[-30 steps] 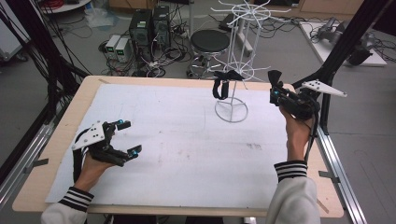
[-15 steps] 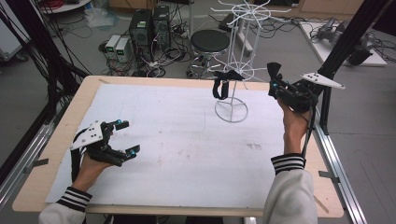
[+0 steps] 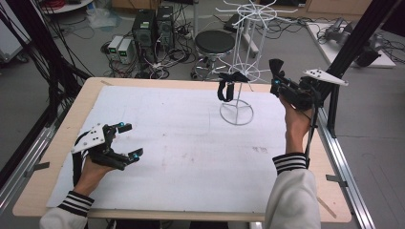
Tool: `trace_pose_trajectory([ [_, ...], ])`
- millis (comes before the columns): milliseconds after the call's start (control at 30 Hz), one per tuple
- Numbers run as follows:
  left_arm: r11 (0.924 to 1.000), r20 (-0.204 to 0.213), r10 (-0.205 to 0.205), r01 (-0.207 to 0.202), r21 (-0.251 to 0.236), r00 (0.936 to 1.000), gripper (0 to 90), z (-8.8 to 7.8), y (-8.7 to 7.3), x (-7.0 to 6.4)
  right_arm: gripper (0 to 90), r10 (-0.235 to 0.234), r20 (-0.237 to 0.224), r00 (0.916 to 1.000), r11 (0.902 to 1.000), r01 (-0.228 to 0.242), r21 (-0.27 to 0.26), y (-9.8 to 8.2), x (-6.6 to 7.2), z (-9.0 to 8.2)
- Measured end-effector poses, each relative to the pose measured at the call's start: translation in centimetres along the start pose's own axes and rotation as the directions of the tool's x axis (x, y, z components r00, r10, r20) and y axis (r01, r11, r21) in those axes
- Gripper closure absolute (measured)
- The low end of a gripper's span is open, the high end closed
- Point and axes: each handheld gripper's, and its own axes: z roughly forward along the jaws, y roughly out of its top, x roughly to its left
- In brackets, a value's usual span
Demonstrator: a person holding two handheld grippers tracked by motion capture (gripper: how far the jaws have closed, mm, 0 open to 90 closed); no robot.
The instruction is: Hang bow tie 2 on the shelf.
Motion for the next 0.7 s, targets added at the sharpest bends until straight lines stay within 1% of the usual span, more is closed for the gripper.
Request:
trace_pose_trajectory([
  [100, 1.0, 0.001, -0.002, 0.002, -0.001, 1.0, 1.8, 0.0, 0.0, 0.0, 76.8, -0.005, 0.0, 1.0, 1.0, 0.005, -0.006, 0.2, 0.2, 0.2],
  [233, 1.0, 0.002, -0.002, 0.002, -0.003, 1.0, 1.8, 0.0, 0.0, 0.0, 76.8, -0.004, -0.008, 1.0, 1.0, 0.004, -0.002, 0.2, 0.4, 0.6],
  [300, 1.0, 0.002, -0.003, 0.003, -0.002, 1.0, 1.7, 0.0, 0.0, 0.0, 76.7, 0.002, -0.011, 0.9999, 1.0, -0.002, 0.0, 0.1, 0.5, 0.8],
  [700, 1.0, 0.006, -0.003, 0.003, 0.0, 1.0, 1.8, 0.0, 0.0, 0.0, 76.6, 0.01, -0.043, 0.999, 0.9999, -0.01, 0.009, -0.2, 1.3, 2.3],
])
